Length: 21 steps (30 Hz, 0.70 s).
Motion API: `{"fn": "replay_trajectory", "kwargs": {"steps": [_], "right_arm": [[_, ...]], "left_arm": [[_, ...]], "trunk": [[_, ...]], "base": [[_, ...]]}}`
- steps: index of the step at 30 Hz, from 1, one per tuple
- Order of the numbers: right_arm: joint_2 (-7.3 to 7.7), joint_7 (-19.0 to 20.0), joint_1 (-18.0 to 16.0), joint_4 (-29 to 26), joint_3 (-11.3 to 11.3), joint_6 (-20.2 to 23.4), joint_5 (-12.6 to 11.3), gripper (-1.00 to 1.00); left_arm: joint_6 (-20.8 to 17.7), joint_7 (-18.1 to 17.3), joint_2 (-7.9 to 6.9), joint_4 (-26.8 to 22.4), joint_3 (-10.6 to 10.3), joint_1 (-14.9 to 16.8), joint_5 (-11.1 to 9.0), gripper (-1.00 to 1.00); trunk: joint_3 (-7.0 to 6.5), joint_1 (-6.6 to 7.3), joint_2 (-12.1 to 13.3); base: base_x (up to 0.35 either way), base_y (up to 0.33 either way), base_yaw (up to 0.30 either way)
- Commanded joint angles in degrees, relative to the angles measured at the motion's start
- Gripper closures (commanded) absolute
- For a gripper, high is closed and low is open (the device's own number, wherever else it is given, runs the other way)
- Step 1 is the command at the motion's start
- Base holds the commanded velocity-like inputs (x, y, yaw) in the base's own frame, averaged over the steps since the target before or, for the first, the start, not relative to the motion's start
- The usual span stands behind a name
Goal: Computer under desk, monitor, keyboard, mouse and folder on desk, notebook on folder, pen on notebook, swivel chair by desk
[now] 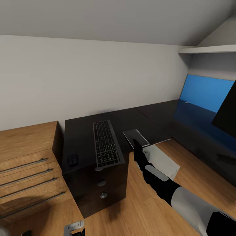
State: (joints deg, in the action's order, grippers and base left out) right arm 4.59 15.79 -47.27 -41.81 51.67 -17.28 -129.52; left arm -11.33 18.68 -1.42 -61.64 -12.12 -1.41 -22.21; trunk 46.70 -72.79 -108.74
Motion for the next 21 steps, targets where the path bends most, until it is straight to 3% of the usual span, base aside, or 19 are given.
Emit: {"fn": "replay_trajectory", "kwargs": {"steps": [1, 9, 21], "right_arm": [[0.05, 0.26, -0.09, -0.03, 0.45, -0.39, -0.77, -1.00], [-0.01, 0.28, -0.09, -0.03, 0.45, -0.39, -0.81, -1.00], [-0.01, 0.26, -0.10, -0.03, 0.50, -0.39, -0.82, -1.00]], "left_arm": [[-0.19, 0.48, -0.07, -0.14, -0.21, 0.00, -0.47, -1.00], [-0.19, 0.48, -0.07, -0.14, -0.22, 0.00, -0.46, -1.00], [-0.19, 0.48, -0.07, -0.14, -0.18, 0.00, -0.47, -1.00]], "trunk": [[0.05, 0.00, -0.02], [0.05, 0.00, -0.02], [0.05, 0.00, -0.02]], "base": [[-0.005, 0.000, 0.000], [-0.013, 0.000, 0.000], [-0.126, 0.000, 0.000]]}}
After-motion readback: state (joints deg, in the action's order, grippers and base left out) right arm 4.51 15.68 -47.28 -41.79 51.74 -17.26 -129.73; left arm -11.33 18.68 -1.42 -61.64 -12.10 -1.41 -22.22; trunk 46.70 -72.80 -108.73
